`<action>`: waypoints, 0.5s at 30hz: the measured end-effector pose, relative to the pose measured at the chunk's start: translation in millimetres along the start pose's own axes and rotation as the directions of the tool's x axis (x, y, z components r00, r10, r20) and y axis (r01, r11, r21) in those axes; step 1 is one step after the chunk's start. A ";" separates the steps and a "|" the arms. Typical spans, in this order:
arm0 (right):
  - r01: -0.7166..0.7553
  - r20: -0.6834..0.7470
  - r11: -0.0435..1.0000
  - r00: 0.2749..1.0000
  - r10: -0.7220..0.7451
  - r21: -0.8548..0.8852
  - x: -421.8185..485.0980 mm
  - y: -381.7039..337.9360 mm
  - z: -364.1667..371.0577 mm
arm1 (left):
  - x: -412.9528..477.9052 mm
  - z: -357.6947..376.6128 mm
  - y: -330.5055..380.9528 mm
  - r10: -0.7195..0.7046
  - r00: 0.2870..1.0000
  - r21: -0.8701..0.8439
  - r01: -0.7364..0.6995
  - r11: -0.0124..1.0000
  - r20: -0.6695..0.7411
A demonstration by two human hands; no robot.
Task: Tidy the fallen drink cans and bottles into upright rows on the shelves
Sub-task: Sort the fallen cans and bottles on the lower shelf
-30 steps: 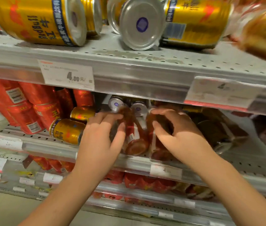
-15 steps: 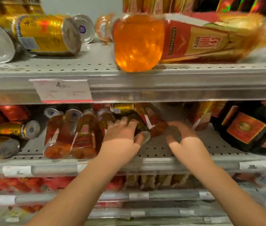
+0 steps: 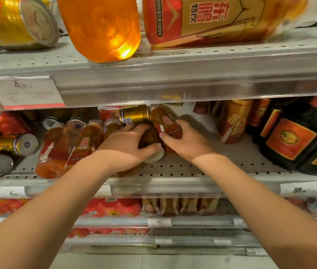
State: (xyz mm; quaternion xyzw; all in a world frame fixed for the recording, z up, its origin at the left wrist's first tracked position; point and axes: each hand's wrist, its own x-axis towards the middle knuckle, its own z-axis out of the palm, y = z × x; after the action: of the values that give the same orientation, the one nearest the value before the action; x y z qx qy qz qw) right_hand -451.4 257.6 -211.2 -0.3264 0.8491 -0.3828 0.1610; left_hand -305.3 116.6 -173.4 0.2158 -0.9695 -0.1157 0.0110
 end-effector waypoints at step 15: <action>-0.123 -0.333 0.978 0.941 0.060 -0.170 -71.6 40.6 -40.3 | 8.7 13.2 24.7 0.175 0.984 -0.081 -0.177 0.981 -0.026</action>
State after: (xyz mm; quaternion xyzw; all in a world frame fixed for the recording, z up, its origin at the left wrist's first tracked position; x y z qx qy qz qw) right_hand -437.4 348.1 -213.7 -0.2323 0.9107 -0.3414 0.0044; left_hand -324.4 137.6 -180.9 0.1298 -0.9790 -0.1523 0.0391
